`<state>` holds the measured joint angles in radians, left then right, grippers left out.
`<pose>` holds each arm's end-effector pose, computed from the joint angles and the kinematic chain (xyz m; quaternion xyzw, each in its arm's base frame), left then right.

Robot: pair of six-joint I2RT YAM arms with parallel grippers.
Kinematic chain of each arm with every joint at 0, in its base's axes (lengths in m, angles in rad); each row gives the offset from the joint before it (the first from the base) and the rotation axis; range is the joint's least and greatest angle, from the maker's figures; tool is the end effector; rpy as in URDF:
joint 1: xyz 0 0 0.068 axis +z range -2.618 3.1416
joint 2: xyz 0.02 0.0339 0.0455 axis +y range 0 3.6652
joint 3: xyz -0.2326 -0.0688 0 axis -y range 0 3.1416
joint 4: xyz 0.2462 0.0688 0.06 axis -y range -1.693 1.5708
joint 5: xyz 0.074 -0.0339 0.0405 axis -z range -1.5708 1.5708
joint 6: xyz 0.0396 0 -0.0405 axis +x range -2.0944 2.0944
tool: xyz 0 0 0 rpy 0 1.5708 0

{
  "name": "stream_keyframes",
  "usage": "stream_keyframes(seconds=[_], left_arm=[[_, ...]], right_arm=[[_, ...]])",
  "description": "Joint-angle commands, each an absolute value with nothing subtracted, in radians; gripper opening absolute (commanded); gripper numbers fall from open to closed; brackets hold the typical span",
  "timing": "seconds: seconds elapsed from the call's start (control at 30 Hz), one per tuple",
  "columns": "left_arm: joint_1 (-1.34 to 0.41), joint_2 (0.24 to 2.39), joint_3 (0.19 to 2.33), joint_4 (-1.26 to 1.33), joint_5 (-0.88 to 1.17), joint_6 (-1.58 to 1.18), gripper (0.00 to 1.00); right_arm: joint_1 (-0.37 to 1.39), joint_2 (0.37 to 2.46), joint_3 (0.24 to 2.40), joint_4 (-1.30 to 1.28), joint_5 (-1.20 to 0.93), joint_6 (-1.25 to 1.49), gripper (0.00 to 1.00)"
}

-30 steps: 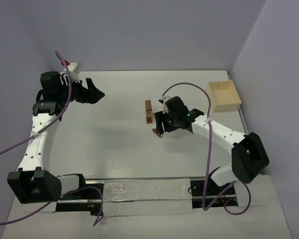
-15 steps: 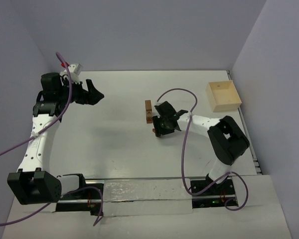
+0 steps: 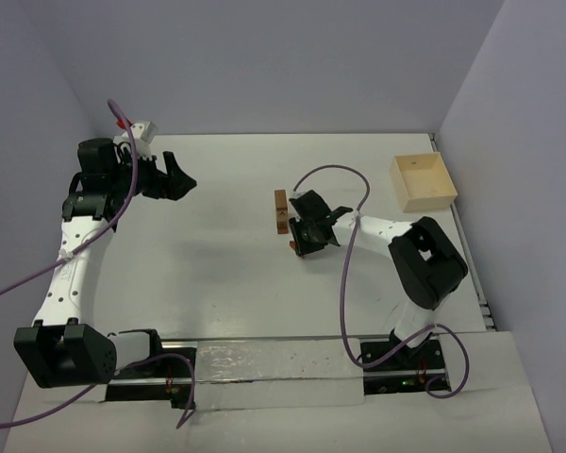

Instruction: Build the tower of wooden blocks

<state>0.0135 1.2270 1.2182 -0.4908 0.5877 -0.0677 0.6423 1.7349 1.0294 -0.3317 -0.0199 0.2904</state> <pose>0.2825 -0.0181 0.3391 0.1143 0.8284 -0.2622 0.4815 0.2735 0.2056 0.1312 -0.1714 0.9492 0.1271 0.2312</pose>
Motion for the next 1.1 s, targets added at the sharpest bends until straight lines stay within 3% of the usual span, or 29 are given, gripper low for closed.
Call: stream_keyframes(seconds=[0.0, 0.13, 0.43, 0.9, 1.07], left_arm=[[0.010, 1.225, 1.225, -0.482, 0.615, -0.086, 0.96], [0.011, 1.236, 1.216, -0.471, 0.664, -0.136, 0.99], [0.008, 1.153, 1.125, -0.335, 0.728, -0.199, 0.99], [-0.268, 1.264, 1.292, -0.647, 0.747, 0.022, 0.99], [-0.441, 1.298, 1.323, -0.680, 0.610, 0.019, 0.89]], right_arm=[[0.652, 1.657, 0.994, -0.331, -0.008, 0.220, 0.12], [0.647, 1.567, 0.954, -0.364, -0.020, 0.152, 0.00], [0.645, 1.368, 0.905, -0.405, 0.032, -0.007, 0.00], [0.642, 0.907, 0.773, -0.174, 0.049, -0.497, 0.00], [0.650, 0.878, 0.769, -0.085, 0.008, -0.627, 0.00]])
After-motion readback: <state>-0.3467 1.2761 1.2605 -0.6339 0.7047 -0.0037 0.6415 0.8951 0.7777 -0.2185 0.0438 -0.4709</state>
